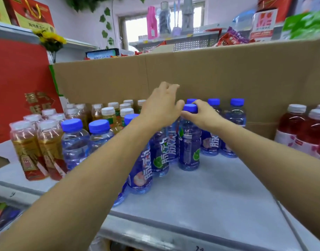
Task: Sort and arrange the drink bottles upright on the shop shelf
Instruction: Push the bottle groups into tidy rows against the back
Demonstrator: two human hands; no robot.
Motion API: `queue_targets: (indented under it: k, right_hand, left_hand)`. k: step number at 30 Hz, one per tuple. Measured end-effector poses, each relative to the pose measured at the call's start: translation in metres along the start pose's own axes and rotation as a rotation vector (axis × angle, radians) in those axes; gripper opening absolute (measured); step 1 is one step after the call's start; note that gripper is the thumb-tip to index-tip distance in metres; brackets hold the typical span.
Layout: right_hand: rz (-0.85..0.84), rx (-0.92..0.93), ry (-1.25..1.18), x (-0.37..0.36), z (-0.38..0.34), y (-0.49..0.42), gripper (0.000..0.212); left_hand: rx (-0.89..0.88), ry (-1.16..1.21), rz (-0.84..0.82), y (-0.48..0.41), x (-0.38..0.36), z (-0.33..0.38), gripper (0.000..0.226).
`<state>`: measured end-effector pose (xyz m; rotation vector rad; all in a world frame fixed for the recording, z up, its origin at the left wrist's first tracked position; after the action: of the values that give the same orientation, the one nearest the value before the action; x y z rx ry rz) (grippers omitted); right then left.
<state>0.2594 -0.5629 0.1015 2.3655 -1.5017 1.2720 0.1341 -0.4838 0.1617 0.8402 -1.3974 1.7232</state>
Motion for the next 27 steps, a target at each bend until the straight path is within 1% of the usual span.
queue_targets:
  k: [2, 3, 4, 6, 7, 9, 12, 16, 18, 19, 22, 24, 25, 26, 27]
  right_hand:
    - [0.001, 0.027, -0.002, 0.007, 0.005, 0.003, 0.038]
    - [-0.013, 0.036, -0.006, 0.013, 0.009, 0.006, 0.037]
    - [-0.034, 0.046, -0.015, 0.02, 0.013, 0.009, 0.035]
    - [-0.119, 0.06, -0.046, 0.032, 0.022, 0.016, 0.029]
    - [-0.171, 0.063, -0.058, 0.036, 0.027, 0.02, 0.024]
    - [-0.242, 0.056, -0.11, 0.044, 0.034, 0.025, 0.019]
    - [-0.25, 0.014, -0.25, 0.051, 0.043, 0.029, 0.018]
    - [-0.218, 0.009, -0.253, 0.05, 0.046, 0.031, 0.021]
    - [-0.154, -0.004, -0.211, 0.054, 0.05, 0.034, 0.025]
    - [-0.106, -0.01, -0.169, 0.058, 0.051, 0.036, 0.031]
    - [0.0, -0.036, 0.01, 0.063, 0.052, 0.049, 0.065]
    - [0.008, -0.108, 0.077, 0.054, 0.064, 0.058, 0.083]
    - [0.004, -0.143, 0.063, 0.047, 0.073, 0.062, 0.087]
    - [0.006, -0.163, 0.036, 0.041, 0.081, 0.066, 0.086]
    - [0.014, -0.158, 0.003, 0.037, 0.088, 0.069, 0.08]
  left_hand:
    - [0.161, -0.181, -0.23, -0.032, -0.033, -0.023, 0.05]
    - [0.192, -0.26, -0.306, -0.041, -0.044, -0.031, 0.048]
    - [0.197, -0.316, -0.347, -0.048, -0.05, -0.037, 0.046]
    - [0.181, -0.352, -0.345, -0.058, -0.051, -0.042, 0.051]
    - [0.175, -0.331, -0.33, -0.062, -0.048, -0.043, 0.054]
    - [0.153, -0.246, -0.32, -0.066, -0.043, -0.04, 0.052]
    - [0.094, -0.174, -0.355, -0.07, -0.047, -0.029, 0.049]
    - [0.006, -0.048, -0.401, -0.069, -0.056, -0.009, 0.042]
    - [-0.021, 0.006, -0.4, -0.068, -0.06, 0.0, 0.043]
    - [-0.029, 0.012, -0.389, -0.068, -0.061, 0.005, 0.045]
    - [-0.042, -0.019, -0.343, -0.069, -0.064, 0.015, 0.049]
    - [-0.038, -0.034, -0.296, -0.068, -0.064, 0.017, 0.049]
    - [-0.034, -0.039, -0.27, -0.067, -0.064, 0.017, 0.049]
    - [-0.032, -0.039, -0.247, -0.065, -0.066, 0.017, 0.048]
    - [-0.03, -0.031, -0.231, -0.063, -0.068, 0.016, 0.047]
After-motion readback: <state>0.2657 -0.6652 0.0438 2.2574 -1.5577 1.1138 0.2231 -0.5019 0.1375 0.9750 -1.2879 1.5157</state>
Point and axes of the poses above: each hand's wrist, its own y-axis away from the middle knuckle, its own x-axis out of the back of the hand, z = x × y, the point moved 10 cm from there along -y, towards the middle knuckle, and after that the axes turned 4 degrees about -z, right-handed, at the moved point
